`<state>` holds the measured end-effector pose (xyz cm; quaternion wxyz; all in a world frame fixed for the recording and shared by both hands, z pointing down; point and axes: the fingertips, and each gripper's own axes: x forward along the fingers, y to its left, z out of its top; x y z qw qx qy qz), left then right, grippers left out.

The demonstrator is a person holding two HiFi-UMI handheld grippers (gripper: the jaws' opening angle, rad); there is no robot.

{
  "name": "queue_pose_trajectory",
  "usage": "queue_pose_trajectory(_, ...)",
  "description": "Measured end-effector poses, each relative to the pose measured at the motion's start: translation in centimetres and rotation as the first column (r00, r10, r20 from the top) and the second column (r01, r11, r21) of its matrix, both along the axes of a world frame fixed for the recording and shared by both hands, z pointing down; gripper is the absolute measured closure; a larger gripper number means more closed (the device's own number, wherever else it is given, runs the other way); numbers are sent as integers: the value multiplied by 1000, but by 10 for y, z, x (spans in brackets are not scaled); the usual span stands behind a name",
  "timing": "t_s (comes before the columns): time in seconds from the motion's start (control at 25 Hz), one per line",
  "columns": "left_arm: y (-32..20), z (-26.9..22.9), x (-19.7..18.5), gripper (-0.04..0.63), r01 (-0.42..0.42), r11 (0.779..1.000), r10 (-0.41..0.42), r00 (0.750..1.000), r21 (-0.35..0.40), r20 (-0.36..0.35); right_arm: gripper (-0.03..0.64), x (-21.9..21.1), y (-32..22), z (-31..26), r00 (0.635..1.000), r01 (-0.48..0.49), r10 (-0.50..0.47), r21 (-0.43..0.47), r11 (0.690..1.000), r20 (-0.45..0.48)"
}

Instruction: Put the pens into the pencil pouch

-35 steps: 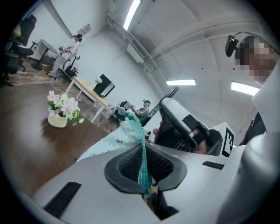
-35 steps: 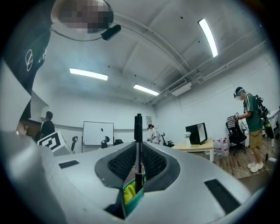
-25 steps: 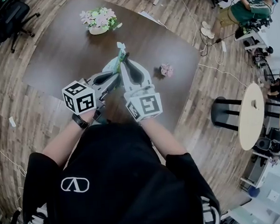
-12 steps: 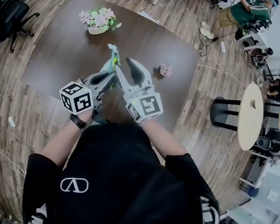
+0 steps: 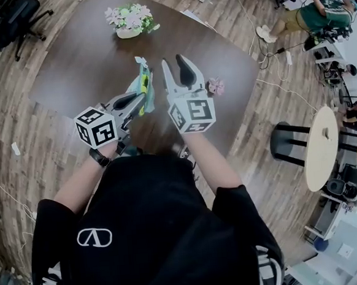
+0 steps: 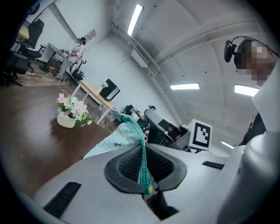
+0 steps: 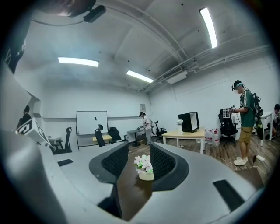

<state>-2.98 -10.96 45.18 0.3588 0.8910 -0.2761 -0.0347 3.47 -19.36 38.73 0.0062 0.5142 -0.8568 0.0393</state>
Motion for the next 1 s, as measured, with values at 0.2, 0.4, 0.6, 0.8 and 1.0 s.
queue_pose_trajectory(0.2, 7, 5, -12, 580, 27, 999, -28, 1000, -21, -3, 462, 5, -44, 52, 997, -42, 31, -162, 986, -70)
queue_pose_trajectory(0.4, 14, 12, -24, 580, 61, 997, -60, 998, -40, 5, 462, -3, -75, 124, 993, -57, 14, -359, 932, -121)
queue_pose_trajectory(0.6, 21, 19, -34, 580, 93, 994, -92, 996, -60, 6, 462, -10, -86, 212, 989, -84, -1, -578, 812, -146)
queue_pose_trajectory(0.8, 26, 31, -44, 580, 120, 989, -119, 993, -84, 14, 462, -8, -85, 296, 986, -130, 9, -744, 655, -164)
queue_pose_trajectory(1.0, 32, 43, -50, 580, 141, 984, -140, 990, -112, 20, 462, -7, -81, 365, 984, -155, 1, -858, 489, -178)
